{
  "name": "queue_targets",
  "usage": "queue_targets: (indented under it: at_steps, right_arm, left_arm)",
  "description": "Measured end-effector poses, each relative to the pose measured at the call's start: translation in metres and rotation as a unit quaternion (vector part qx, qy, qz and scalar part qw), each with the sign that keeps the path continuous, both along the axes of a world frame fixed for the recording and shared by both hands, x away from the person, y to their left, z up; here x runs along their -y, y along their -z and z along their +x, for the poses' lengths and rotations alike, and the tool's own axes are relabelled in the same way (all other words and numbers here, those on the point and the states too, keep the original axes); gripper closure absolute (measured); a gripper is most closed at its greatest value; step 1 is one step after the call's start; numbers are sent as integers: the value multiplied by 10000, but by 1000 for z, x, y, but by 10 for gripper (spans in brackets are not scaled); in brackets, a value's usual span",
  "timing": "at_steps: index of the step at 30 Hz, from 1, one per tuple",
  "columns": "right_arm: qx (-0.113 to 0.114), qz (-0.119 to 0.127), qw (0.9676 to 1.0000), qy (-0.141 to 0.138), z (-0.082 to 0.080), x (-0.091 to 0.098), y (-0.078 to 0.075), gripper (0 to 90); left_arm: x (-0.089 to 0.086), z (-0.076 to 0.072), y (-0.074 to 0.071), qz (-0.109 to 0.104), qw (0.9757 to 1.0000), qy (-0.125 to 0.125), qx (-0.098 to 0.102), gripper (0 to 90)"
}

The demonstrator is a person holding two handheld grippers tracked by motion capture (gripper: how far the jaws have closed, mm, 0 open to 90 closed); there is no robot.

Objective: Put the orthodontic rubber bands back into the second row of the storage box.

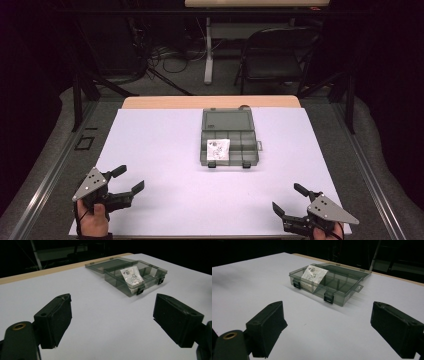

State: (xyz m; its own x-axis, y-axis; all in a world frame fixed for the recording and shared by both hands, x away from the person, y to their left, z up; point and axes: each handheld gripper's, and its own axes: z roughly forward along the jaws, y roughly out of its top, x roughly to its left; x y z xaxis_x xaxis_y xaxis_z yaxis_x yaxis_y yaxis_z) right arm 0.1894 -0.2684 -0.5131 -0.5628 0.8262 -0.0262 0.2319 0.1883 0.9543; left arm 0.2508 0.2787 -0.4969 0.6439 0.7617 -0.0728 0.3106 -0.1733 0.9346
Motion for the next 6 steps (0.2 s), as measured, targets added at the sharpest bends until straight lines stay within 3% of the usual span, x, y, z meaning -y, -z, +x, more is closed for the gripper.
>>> queue_targets:
  at_steps: [6]
  right_arm:
    - [15, 14, 10000, -5, 0, 0, 0, 115]
  left_arm:
    - [0, 0, 0, 56, 10000, -60, -8, 154]
